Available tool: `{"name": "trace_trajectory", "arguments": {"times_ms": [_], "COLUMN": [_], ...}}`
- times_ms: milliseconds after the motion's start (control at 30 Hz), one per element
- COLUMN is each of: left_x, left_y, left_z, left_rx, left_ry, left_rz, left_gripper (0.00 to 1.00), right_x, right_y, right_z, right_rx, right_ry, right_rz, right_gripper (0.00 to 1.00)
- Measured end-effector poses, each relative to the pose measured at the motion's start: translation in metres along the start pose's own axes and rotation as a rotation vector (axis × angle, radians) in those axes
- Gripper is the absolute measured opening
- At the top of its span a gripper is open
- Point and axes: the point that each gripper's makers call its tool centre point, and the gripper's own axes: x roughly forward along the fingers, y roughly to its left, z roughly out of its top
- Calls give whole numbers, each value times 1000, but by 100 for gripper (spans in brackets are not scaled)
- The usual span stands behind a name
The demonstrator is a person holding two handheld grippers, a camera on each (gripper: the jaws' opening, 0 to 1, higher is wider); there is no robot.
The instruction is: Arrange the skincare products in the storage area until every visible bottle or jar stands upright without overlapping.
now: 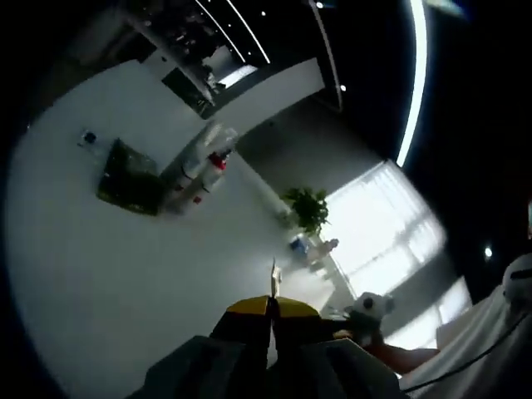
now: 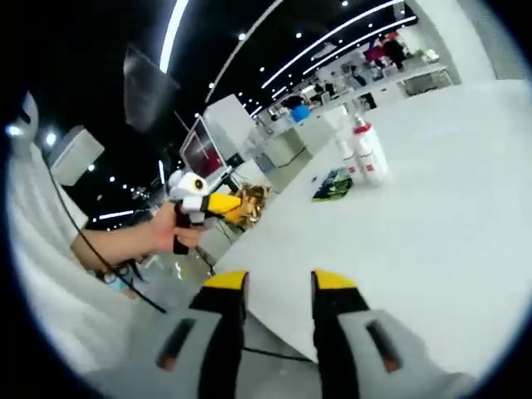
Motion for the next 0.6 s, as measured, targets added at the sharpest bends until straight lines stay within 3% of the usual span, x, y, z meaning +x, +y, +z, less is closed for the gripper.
{"name": "trace_trajectory", "arguments": {"times_ms": [100, 333, 467, 600], "left_x": [-3, -8, -8, -5], "left_y": [17, 54, 74, 88], "left_z": [19, 46, 66, 82], "left_rx": [-27, -71, -73, -86], "left_ry": [-37, -29, -18, -32], "left_rz": [44, 150, 207, 251], "left_gripper": [1, 1, 1, 1], "right_x": [2, 3, -1, -4], "right_y": [-3, -17, -34, -41], "right_z": [-3, -3, 0, -1], "right_rx": [-20, -123, -205, -233], "right_ry": [21, 26, 34, 48], "right_rz": [-8, -106, -215, -256], "right_gripper": [41, 56, 60, 61]}}
